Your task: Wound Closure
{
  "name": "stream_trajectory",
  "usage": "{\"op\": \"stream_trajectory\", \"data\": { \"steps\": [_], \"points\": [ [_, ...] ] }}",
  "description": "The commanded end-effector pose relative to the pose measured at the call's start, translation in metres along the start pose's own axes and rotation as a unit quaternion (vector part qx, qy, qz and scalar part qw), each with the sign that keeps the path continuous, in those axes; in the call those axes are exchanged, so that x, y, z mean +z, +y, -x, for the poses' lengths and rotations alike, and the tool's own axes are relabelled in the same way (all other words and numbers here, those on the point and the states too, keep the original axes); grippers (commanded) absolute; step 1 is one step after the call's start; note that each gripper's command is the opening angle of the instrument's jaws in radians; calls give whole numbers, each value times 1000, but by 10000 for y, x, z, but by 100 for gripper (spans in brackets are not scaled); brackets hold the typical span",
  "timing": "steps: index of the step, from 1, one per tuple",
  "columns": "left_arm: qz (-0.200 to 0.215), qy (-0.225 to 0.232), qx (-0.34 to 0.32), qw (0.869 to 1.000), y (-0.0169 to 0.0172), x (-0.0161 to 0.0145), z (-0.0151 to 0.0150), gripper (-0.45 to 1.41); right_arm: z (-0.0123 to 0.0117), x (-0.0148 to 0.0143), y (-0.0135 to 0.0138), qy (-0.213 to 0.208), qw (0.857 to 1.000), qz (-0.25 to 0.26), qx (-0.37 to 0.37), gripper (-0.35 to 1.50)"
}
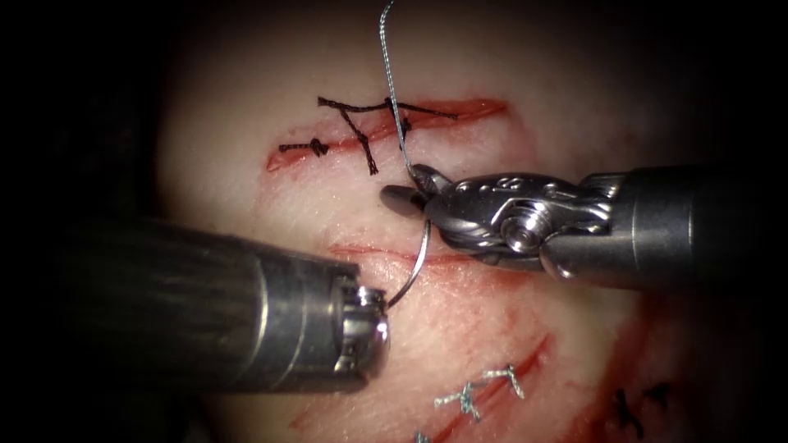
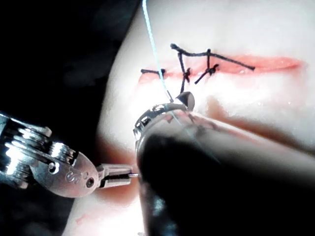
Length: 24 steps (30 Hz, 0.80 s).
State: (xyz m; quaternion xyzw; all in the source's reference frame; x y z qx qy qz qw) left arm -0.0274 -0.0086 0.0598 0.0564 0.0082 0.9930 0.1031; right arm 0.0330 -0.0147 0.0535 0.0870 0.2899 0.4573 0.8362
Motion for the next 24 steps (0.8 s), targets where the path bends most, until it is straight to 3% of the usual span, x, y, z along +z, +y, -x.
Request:
{"op": "stream_trajectory", "data": {
  "steps": [1,3,4,6,8,12,16,20,24],
  "points": [
    [0,0,0,1000,2,4,-5,-23,-5,7,-5,-2,1000,-9,0,-35],
    [0,-1,1,1000,2,4,-5,-20,-4,7,-6,-5,1000,-24,-1,-35],
    [-1,-1,1,1000,1,4,-5,-8,-4,7,-6,-6,1000,-30,-1,-35],
    [0,9,-3,1000,0,3,-6,26,-4,4,-8,-1,1000,-28,5,-35],
    [4,43,-19,999,-3,2,-8,74,-5,3,-9,6,1000,-18,6,-35],
    [26,149,-75,986,-13,-10,-6,98,-6,4,-7,35,999,-28,-26,-35],
    [53,208,-134,967,-38,-32,5,110,-13,2,4,115,987,-105,-46,-35],
    [107,296,-194,929,-72,-57,31,115,-32,-8,17,200,969,-148,6,-35],
    [188,355,-289,869,-113,-72,69,115,-46,-18,36,245,951,-187,-12,-35]
  ]
}}
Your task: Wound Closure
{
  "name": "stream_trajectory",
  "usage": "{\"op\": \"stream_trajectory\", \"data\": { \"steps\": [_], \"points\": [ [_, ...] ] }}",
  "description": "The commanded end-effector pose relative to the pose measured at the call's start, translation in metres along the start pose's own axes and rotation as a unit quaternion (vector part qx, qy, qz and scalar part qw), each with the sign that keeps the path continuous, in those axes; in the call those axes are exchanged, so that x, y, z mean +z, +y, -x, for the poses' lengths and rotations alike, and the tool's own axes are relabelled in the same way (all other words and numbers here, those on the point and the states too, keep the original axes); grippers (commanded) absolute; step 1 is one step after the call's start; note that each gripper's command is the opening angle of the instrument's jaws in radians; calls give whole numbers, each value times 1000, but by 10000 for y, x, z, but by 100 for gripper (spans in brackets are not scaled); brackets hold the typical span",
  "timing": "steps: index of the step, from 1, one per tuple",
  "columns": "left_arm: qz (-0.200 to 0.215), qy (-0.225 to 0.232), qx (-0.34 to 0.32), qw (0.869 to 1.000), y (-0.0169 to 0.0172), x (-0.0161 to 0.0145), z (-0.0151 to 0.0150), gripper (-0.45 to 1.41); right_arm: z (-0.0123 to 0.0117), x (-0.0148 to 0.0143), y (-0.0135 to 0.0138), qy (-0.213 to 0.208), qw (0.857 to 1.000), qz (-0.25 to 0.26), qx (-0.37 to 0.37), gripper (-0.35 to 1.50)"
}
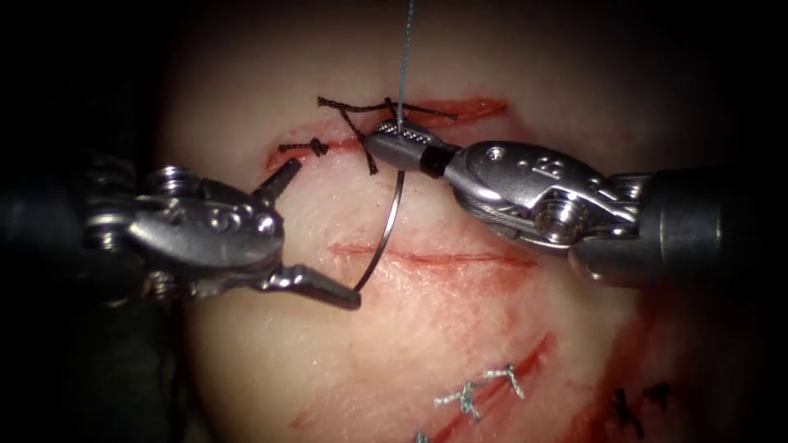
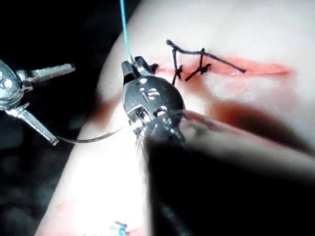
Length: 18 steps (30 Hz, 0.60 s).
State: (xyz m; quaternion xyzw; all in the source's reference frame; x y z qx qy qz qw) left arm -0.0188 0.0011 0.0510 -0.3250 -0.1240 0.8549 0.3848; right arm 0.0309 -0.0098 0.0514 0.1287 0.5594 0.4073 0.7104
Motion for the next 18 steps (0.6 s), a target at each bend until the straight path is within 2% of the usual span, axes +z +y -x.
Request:
{"op": "stream_trajectory", "data": {
  "steps": [1,3,4,6,9,12,14,18],
  "points": [
    [15,10,-15,1000,-8,1,-2,115,-2,5,7,6,999,-18,-37,-35],
    [49,41,-38,997,-29,-6,-2,113,-1,2,12,17,996,-37,-76,-35],
    [67,58,-51,995,-37,-10,1,106,1,1,15,32,993,-48,-105,-35],
    [99,86,-96,987,-53,-13,9,93,5,2,18,57,990,-61,-116,-35],
    [135,84,-108,981,-71,-7,19,91,14,4,19,86,985,-74,-132,-35],
    [171,75,-90,978,-83,7,32,86,24,5,18,91,976,-73,-181,-35],
    [179,76,-77,978,-87,19,43,86,28,6,17,96,967,-72,-223,-35],
    [195,81,-4,977,-89,42,63,95,25,4,14,126,942,-63,-305,-35]
  ]
}}
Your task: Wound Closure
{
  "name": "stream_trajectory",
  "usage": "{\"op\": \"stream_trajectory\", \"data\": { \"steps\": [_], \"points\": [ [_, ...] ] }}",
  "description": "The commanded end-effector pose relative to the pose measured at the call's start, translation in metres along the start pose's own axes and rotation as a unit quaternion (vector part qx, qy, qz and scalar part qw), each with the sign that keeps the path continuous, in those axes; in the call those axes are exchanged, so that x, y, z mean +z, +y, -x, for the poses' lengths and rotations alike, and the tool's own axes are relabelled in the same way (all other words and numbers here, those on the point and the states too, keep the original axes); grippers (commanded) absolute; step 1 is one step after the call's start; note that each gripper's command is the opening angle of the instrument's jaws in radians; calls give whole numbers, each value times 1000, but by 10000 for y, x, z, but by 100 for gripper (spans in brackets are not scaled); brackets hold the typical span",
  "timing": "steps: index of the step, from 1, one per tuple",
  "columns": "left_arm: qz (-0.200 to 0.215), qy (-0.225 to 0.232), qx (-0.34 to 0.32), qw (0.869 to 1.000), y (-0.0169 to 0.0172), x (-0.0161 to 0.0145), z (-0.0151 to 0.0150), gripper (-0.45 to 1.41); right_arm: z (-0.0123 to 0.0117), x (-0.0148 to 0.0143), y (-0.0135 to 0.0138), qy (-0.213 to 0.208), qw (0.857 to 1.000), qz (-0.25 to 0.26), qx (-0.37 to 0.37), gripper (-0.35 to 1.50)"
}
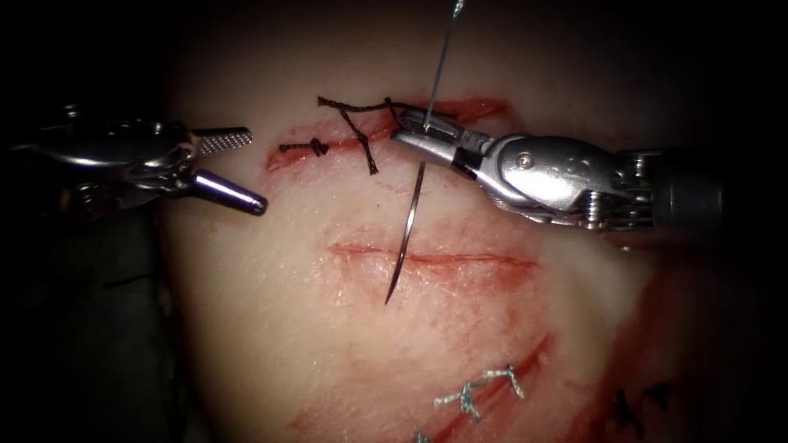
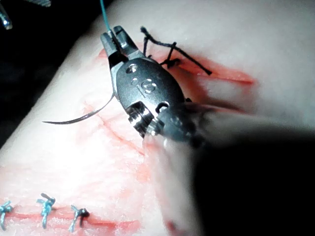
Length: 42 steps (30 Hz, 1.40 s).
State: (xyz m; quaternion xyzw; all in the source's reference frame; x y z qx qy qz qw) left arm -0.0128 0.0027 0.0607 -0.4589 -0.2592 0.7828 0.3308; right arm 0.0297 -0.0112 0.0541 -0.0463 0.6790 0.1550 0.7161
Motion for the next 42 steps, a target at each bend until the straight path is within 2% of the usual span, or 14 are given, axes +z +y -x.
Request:
{"op": "stream_trajectory", "data": {
  "steps": [1,4,6,8,9,12,15,17,22,26,31,35,38,42],
  "points": [
    [13,-4,34,999,-3,11,5,96,-3,9,4,13,999,7,-40,-35],
    [44,-15,78,996,-5,14,9,91,-12,10,5,40,991,27,-128,-35],
    [60,-21,86,994,-4,15,12,71,-21,13,11,45,971,36,-231,-35],
    [89,-31,100,991,-1,17,17,27,-33,15,18,50,969,31,-241,-35],
    [103,-37,105,988,1,18,20,17,-39,15,21,54,968,26,-244,-35],
    [139,-43,124,982,7,26,30,12,-54,17,27,69,960,20,-271,-35],
    [160,-40,141,976,11,41,36,-32,-61,19,30,85,960,-8,-265,-35],
    [187,-33,148,971,16,57,45,-33,-68,22,31,68,965,-40,-251,-35],
    [223,-43,160,961,29,75,60,-27,-69,24,29,69,966,-16,-250,-35],
    [219,-46,163,961,30,88,68,-5,-61,24,29,118,973,-113,-161,-35],
    [230,-36,167,958,28,94,71,-3,-56,25,29,100,978,-123,-138,-35],
    [236,-34,167,957,29,95,69,-5,-60,26,30,119,977,-118,-133,-35],
    [232,-26,166,958,30,100,67,7,-53,29,28,187,959,-73,-198,-35],
    [224,2,168,960,32,109,59,-1,-39,27,26,220,937,-98,-253,-35]
  ]
}}
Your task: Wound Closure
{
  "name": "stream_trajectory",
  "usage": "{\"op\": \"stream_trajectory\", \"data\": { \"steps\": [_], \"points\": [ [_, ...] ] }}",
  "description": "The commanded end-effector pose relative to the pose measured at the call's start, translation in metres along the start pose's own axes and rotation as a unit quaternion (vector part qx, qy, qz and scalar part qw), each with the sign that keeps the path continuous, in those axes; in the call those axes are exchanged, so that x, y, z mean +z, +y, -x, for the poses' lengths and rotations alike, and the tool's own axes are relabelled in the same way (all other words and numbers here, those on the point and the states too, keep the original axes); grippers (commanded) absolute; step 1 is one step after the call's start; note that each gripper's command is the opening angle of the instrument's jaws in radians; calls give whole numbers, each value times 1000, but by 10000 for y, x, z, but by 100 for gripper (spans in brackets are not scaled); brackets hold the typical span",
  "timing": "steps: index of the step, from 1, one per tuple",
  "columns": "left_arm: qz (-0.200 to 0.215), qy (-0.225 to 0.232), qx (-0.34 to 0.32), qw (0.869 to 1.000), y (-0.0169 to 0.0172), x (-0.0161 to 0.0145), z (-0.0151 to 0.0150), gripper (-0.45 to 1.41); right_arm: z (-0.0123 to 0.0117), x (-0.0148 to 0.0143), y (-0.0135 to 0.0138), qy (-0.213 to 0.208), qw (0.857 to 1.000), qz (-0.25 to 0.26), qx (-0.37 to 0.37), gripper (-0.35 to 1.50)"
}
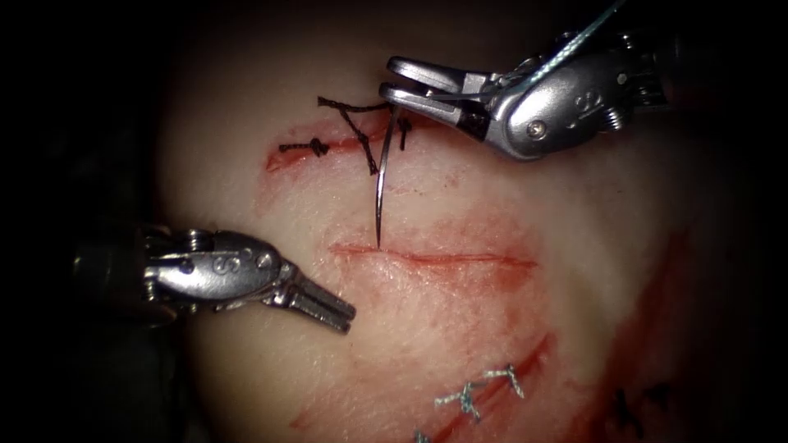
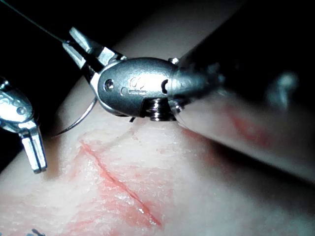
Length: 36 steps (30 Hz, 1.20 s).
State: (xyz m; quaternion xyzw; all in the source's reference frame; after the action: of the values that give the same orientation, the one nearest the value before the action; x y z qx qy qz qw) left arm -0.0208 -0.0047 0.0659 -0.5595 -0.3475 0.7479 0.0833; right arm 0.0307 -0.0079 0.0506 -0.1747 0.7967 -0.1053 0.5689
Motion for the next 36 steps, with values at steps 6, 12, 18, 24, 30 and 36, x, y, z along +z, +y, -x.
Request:
{"op": "stream_trajectory", "data": {
  "steps": [6,12,18,24,30,36],
  "points": [
    [-11,23,4,1000,-5,20,-4,-13,8,3,-2,5,995,-4,-104,-35],
    [-14,21,7,1000,-7,26,2,-10,-4,2,-22,-92,980,-7,-174,-35],
    [-35,28,3,999,-12,31,-5,9,-3,0,-31,-103,978,-21,-180,-35],
    [-98,41,28,994,-16,41,-15,-28,3,-3,-46,-103,979,-25,-176,-35],
    [-122,7,55,991,-10,49,-12,-45,0,-2,-38,-107,979,-19,-173,-35],
    [-145,-72,79,984,-9,54,0,-45,1,0,-37,-106,976,-11,-188,-35]
  ]
}}
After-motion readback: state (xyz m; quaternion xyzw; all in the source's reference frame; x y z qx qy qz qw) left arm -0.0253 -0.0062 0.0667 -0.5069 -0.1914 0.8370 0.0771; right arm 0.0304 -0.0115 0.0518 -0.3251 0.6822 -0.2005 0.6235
